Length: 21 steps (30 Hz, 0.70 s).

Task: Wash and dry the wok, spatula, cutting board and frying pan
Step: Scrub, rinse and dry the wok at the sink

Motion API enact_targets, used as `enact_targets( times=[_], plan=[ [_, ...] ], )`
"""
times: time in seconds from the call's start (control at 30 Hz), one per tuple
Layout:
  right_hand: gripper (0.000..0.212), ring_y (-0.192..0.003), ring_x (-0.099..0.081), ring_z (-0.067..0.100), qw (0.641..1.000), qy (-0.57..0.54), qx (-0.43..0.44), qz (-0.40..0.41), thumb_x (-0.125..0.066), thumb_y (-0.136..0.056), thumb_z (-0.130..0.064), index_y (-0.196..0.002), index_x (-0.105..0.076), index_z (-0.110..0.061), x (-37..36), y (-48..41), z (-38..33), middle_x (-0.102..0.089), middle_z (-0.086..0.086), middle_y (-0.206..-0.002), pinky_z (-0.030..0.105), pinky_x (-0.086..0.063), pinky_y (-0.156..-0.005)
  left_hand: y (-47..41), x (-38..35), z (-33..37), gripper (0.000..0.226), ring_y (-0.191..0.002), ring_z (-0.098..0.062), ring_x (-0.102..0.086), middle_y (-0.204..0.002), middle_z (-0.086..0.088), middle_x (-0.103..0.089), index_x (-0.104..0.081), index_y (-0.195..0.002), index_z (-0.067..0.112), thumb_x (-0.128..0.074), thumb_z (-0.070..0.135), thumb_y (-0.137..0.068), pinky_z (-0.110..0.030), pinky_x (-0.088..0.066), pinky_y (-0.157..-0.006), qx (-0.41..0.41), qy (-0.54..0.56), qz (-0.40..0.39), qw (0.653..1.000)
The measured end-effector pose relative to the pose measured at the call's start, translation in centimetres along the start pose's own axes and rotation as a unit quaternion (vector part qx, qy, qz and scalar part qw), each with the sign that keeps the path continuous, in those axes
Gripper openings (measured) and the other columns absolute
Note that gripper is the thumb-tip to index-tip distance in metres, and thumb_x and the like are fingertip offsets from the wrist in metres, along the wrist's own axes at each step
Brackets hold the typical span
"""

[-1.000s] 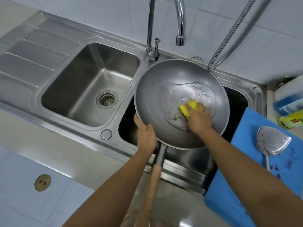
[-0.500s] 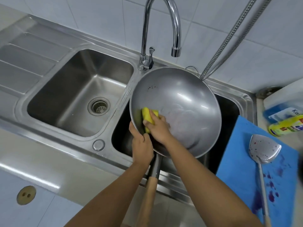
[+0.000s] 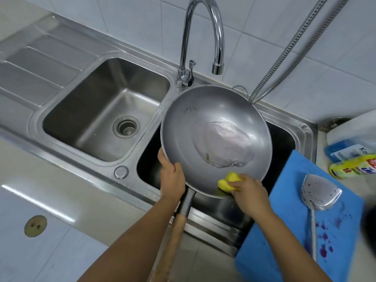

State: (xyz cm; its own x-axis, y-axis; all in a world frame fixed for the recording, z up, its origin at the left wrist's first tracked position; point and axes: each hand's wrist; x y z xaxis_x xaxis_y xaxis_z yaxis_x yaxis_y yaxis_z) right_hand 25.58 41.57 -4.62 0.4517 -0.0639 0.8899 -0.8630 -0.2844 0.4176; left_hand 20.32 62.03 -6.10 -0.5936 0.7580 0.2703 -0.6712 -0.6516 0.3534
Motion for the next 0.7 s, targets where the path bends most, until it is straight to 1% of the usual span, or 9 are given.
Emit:
enact_targets(
  times=[0.07,0.13,0.17,0.23,0.3,0.4,0.53,0.63,0.7],
  plan=[
    [0.029,-0.122,-0.051,0.014,0.99,-0.124,0.048,-0.053,-0.061,-0.093,-0.026,-0.121,-0.068,-0.03,0.0,0.4,-1.6,-0.054,-0.008,-0.138,0.02,-0.034,-0.105,0.1,0.1,0.0,0.056,-0.085,-0.029,-0.063,-0.097,-0.009,-0.065,-0.012,-0.151,0.027,-0.036,0.018,-0.102,-0.049,-0.054,-0.081,-0.01,0.0,0.008,1.0],
    [0.03,-0.116,-0.048,0.0,0.954,-0.26,0.108,-0.104,-0.06,-0.095,-0.025,-0.124,-0.066,-0.022,0.0,0.1,-5.3,-0.057,-0.01,-0.129,0.006,-0.029,-0.104,0.2,0.2,-0.1,0.05,-0.097,-0.031,-0.063,-0.113,-0.015,-0.064,-0.015,-0.152,0.026,-0.034,0.029,-0.105,-0.045,-0.052,-0.088,-0.012,-0.002,0.015,1.0],
    [0.032,-0.117,-0.046,-0.002,0.942,-0.276,0.153,-0.11,-0.057,-0.097,-0.024,-0.129,-0.063,-0.022,0.0,-0.6,-7.3,-0.056,-0.012,-0.13,0.004,-0.027,-0.104,0.1,0.2,-0.1,0.05,-0.1,-0.032,-0.062,-0.116,-0.017,-0.063,-0.016,-0.152,0.024,-0.033,0.031,-0.105,-0.045,-0.051,-0.09,-0.01,-0.006,0.018,1.0],
    [0.039,-0.131,-0.041,0.006,0.935,-0.273,0.2,-0.103,-0.048,-0.101,-0.027,-0.14,-0.052,-0.024,-0.6,-3.5,-10.5,-0.046,-0.009,-0.144,0.017,-0.025,-0.114,-0.2,0.1,-0.1,0.049,-0.099,-0.033,-0.063,-0.113,-0.018,-0.064,-0.018,-0.151,0.021,-0.031,0.031,-0.106,-0.046,-0.051,-0.088,-0.014,-0.022,0.023,0.999],
    [0.049,-0.144,-0.026,0.022,0.947,-0.24,0.192,-0.089,-0.042,-0.102,-0.025,-0.15,-0.033,-0.023,-1.0,-7.1,-12.8,-0.018,0.002,-0.161,0.031,-0.017,-0.119,-0.3,0.0,-0.2,0.048,-0.093,-0.031,-0.064,-0.107,-0.013,-0.065,-0.019,-0.151,0.019,-0.03,0.031,-0.106,-0.045,-0.053,-0.082,-0.031,-0.038,0.023,0.999],
    [0.063,-0.145,-0.016,0.039,0.981,-0.098,0.163,-0.037,-0.041,-0.1,-0.02,-0.155,-0.011,-0.02,-0.6,-12.2,-13.6,0.009,0.009,-0.162,0.044,-0.018,-0.118,-0.2,-0.1,-0.4,0.047,-0.093,-0.026,-0.062,-0.106,-0.005,-0.062,-0.021,-0.15,0.02,-0.03,0.03,-0.106,-0.04,-0.051,-0.082,-0.033,-0.033,0.028,0.999],
    [0.072,-0.147,-0.004,0.038,0.992,0.075,0.098,0.039,-0.043,-0.095,-0.017,-0.156,-0.005,-0.016,0.7,-16.9,-8.8,0.011,0.003,-0.163,0.057,-0.011,-0.117,-0.3,-0.3,-0.6,0.047,-0.091,-0.023,-0.061,-0.106,-0.003,-0.061,-0.019,-0.151,0.023,-0.029,0.032,-0.106,-0.035,-0.049,-0.079,-0.026,-0.024,0.028,0.999],
    [0.069,-0.147,-0.005,0.038,0.987,0.136,0.025,0.08,-0.043,-0.094,-0.018,-0.155,-0.01,-0.019,1.5,-16.9,-3.5,0.007,0.0,-0.163,0.057,-0.011,-0.117,-0.4,-0.2,-0.7,0.046,-0.087,-0.018,-0.062,-0.102,-0.002,-0.063,-0.019,-0.15,0.024,-0.028,0.033,-0.106,-0.034,-0.05,-0.075,-0.021,-0.015,0.024,0.999],
    [0.071,-0.147,-0.008,0.037,0.982,0.17,0.007,0.084,-0.05,-0.093,-0.025,-0.154,-0.014,-0.021,2.2,-15.4,-0.4,0.005,-0.001,-0.163,0.056,-0.014,-0.117,-0.4,-0.2,-0.6,0.046,-0.084,-0.011,-0.062,-0.095,0.006,-0.062,-0.019,-0.15,0.024,-0.027,0.034,-0.106,-0.03,-0.049,-0.069,-0.02,-0.01,0.02,1.0]
  ],
)
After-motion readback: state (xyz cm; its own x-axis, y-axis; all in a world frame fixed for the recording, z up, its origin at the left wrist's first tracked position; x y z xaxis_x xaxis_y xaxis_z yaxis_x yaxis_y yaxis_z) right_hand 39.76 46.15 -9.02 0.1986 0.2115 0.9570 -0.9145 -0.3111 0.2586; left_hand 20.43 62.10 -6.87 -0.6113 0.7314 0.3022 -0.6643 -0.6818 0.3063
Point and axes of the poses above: each hand's wrist, its own y-axis away from the middle knuckle, its own x-axis out of the back of the hand, z = x × y
